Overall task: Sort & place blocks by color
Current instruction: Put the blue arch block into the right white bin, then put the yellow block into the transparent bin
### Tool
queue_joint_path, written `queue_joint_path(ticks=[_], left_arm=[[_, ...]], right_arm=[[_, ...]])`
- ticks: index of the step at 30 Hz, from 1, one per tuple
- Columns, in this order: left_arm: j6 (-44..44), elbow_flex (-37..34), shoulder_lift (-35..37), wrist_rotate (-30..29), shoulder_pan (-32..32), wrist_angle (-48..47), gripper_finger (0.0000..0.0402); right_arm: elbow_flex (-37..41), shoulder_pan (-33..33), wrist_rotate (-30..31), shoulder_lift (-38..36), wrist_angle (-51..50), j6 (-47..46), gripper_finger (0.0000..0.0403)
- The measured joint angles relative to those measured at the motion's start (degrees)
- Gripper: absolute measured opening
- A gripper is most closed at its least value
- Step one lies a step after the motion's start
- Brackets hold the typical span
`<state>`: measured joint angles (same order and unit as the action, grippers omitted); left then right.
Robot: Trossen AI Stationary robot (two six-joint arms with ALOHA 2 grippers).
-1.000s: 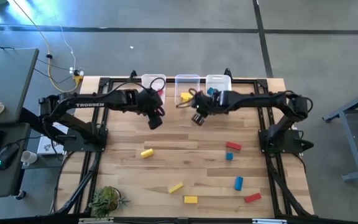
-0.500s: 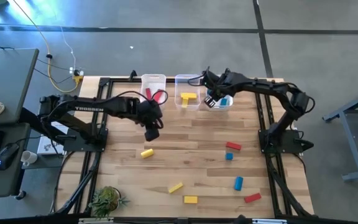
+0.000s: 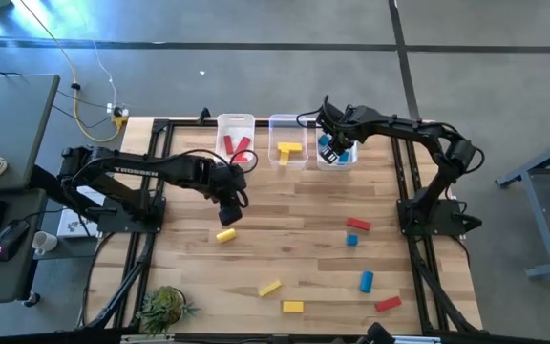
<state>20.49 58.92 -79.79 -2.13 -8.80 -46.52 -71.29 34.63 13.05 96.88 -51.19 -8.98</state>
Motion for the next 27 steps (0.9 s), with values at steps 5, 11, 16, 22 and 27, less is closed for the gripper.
queue_joint_path(ticks=[5, 11, 16, 22, 27], left_arm=[[1.6, 0.0, 0.0, 0.0, 1.6, -0.2, 0.0198], [10.9, 0.0, -0.5, 0.0, 4.0, -1.7, 0.0218], [18.3, 0.0, -0.5, 0.0, 6.9, -3.7, 0.0216], [21.9, 0.0, -1.2, 0.0, 10.6, -3.9, 0.0216], [24.2, 0.0, -2.8, -0.3, 13.6, -5.0, 0.0216]], right_arm=[[0.0, -0.3, 0.0, 0.0, 0.0, 0.1, 0.0103], [0.0, -0.3, -1.7, 0.0, -0.2, 0.2, 0.0111], [0.0, -0.9, -1.0, 0.0, -0.2, 1.5, 0.0150], [0.0, -2.3, 1.7, 0.0, 0.2, 1.2, 0.0196], [0.0, -3.1, 2.9, 0.0, 0.4, 1.1, 0.0210]])
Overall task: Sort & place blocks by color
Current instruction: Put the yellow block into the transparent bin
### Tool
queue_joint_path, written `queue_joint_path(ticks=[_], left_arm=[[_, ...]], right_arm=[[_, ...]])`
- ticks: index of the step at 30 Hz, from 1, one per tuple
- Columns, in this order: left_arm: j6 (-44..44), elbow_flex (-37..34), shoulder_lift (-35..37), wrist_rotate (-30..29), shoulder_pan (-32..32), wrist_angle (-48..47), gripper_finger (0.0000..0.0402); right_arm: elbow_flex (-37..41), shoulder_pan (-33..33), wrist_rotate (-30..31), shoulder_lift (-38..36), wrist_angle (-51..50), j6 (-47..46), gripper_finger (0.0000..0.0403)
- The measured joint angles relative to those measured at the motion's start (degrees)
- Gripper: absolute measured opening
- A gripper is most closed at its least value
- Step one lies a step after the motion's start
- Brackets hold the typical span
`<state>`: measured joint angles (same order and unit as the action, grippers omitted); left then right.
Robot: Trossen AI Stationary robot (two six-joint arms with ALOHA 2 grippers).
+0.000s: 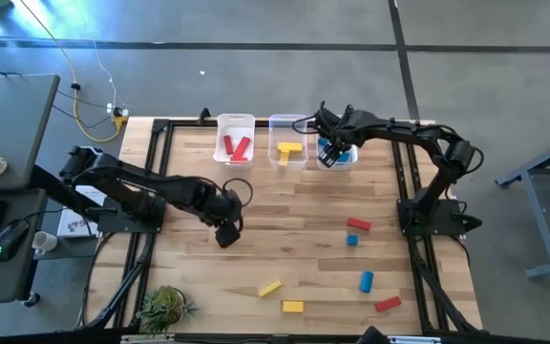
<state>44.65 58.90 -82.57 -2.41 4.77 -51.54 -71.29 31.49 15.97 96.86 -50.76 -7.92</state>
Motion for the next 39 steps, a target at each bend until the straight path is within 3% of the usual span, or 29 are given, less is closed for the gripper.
queue_joint_path(ticks=[28, 34, 37, 39], left_arm=[[-3.2, 0.0, -20.5, 3.6, 2.5, 2.2, 0.0213], [-7.1, 0.2, -21.1, 5.6, 2.3, 3.2, 0.0153], [-8.5, 0.2, -21.1, 6.1, 1.7, 3.2, 0.0106], [-9.6, 0.2, -21.1, 6.5, 1.4, 3.2, 0.0101]], right_arm=[[0.0, -0.2, -1.6, 0.0, -0.8, -1.1, 0.0211], [0.0, -0.2, -7.9, 0.0, -0.4, -1.0, 0.0211], [0.0, -0.2, -8.1, -0.2, -0.5, -0.6, 0.0211], [0.0, -0.2, -8.4, -0.5, -0.6, -0.6, 0.0211]])
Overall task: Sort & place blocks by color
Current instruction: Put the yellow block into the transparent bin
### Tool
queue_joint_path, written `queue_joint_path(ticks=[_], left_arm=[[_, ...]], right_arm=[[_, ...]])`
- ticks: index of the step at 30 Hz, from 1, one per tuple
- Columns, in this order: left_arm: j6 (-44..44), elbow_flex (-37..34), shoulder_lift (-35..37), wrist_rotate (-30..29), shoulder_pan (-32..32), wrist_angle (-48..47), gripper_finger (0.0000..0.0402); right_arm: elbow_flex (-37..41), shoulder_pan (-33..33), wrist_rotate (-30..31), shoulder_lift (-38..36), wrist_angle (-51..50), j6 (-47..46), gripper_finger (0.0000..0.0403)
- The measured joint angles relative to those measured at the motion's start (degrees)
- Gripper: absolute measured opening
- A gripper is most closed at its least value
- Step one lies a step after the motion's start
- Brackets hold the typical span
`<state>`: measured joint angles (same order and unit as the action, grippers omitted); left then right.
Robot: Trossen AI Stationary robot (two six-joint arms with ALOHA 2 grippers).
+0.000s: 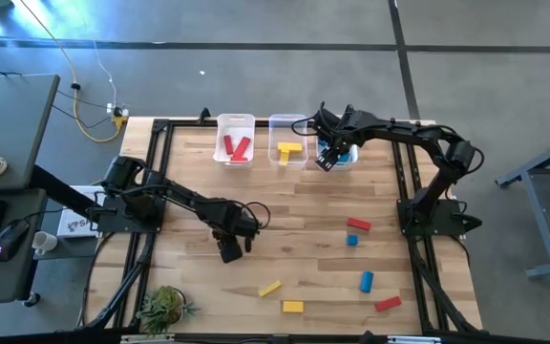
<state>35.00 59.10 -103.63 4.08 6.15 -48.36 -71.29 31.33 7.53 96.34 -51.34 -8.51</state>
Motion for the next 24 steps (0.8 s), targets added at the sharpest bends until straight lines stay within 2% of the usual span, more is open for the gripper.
queue_joint_path(ticks=[7, 12, 19, 24], left_arm=[[-4.2, 1.0, -0.3, 0.1, -1.5, -0.3, 0.0101], [-9.4, 4.8, -0.4, -0.5, -3.1, 0.5, 0.0101], [-15.4, 11.5, -0.3, -5.6, -7.2, 0.4, 0.0101], [-20.2, 16.2, -0.3, -8.3, -10.7, 0.5, 0.0101]], right_arm=[[-2.7, -0.6, -1.0, -0.6, -3.3, 0.0, 0.0211], [-5.1, -2.7, -2.0, -0.6, -7.0, 0.0, 0.0211], [-5.5, -9.0, -2.0, -0.6, -18.0, -2.0, 0.0211], [-5.5, -14.5, -2.0, -0.6, -20.6, -2.1, 0.0211]])
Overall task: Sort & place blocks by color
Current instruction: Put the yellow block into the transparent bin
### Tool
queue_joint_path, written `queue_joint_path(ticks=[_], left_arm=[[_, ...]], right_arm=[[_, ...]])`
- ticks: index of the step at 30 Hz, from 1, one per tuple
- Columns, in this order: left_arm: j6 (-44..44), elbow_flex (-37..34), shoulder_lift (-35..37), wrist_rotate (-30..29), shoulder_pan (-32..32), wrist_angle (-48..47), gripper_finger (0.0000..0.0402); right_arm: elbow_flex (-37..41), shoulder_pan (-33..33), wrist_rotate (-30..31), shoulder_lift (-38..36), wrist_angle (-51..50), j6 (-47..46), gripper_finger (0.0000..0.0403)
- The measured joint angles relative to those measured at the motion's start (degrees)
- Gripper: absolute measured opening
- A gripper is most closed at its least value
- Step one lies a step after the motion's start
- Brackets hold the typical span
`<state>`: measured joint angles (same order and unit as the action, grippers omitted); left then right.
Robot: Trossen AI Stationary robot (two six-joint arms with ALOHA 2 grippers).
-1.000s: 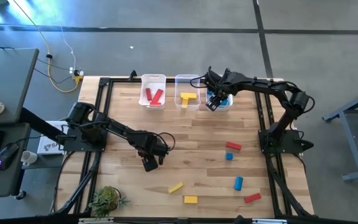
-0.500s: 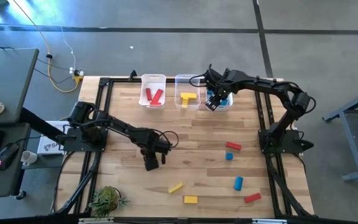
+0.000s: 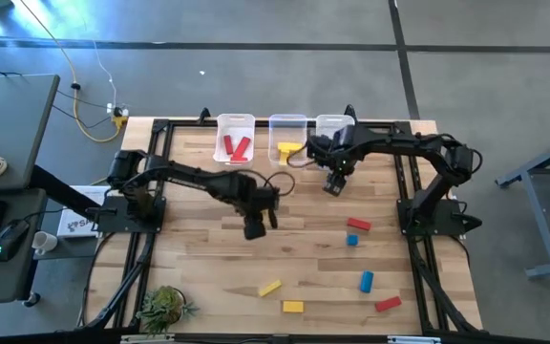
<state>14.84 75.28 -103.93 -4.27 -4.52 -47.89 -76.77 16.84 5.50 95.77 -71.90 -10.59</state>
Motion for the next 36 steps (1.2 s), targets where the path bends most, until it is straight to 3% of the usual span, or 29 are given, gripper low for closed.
queue_joint_path(ticks=[7, 16, 22, 27, 36], left_arm=[[-3.1, 3.1, 0.1, -2.5, -4.6, -0.5, 0.0101], [-5.5, 3.2, 0.1, -2.7, -9.8, 1.1, 0.0101], [-7.5, 3.2, 0.1, -3.9, -12.0, 7.8, 0.0101], [-9.3, 3.3, 0.1, -4.0, -14.2, 14.9, 0.0101], [-11.6, 3.3, 0.1, -3.9, -17.9, 26.8, 0.0101]], right_arm=[[0.0, -6.5, 1.0, 0.0, -4.6, -2.7, 0.0211], [0.0, -13.0, 6.7, 0.0, -14.4, -10.3, 0.0211], [0.0, -16.6, 11.1, 0.0, -18.1, -16.7, 0.0211], [1.3, -19.4, 11.4, -0.9, -17.9, -18.5, 0.0211], [12.1, -24.1, 11.0, -8.4, -16.3, -27.2, 0.0211]])
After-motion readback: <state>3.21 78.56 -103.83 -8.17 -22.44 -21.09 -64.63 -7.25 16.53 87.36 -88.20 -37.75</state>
